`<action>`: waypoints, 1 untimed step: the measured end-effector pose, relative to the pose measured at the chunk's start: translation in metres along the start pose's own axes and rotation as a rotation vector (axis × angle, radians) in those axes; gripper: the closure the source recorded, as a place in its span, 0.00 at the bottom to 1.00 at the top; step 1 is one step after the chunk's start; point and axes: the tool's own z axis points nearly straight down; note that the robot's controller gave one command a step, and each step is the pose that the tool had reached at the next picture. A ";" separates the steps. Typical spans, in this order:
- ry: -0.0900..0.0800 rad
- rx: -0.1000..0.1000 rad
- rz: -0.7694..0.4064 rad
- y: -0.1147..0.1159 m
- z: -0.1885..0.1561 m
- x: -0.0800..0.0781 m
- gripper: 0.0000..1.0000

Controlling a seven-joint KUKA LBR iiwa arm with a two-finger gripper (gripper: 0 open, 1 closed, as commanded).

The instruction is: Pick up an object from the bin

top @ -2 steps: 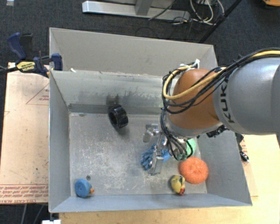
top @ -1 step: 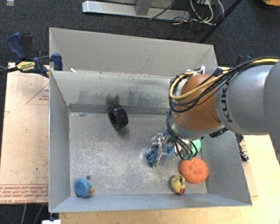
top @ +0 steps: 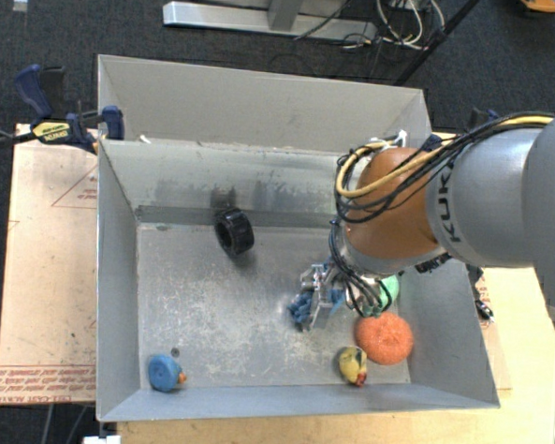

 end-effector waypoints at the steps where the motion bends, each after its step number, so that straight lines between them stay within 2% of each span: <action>1: -0.004 0.000 0.001 -0.007 -0.131 0.002 1.00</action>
Offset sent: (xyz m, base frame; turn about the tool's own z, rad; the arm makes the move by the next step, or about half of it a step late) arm 0.0000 0.0000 0.0000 0.0000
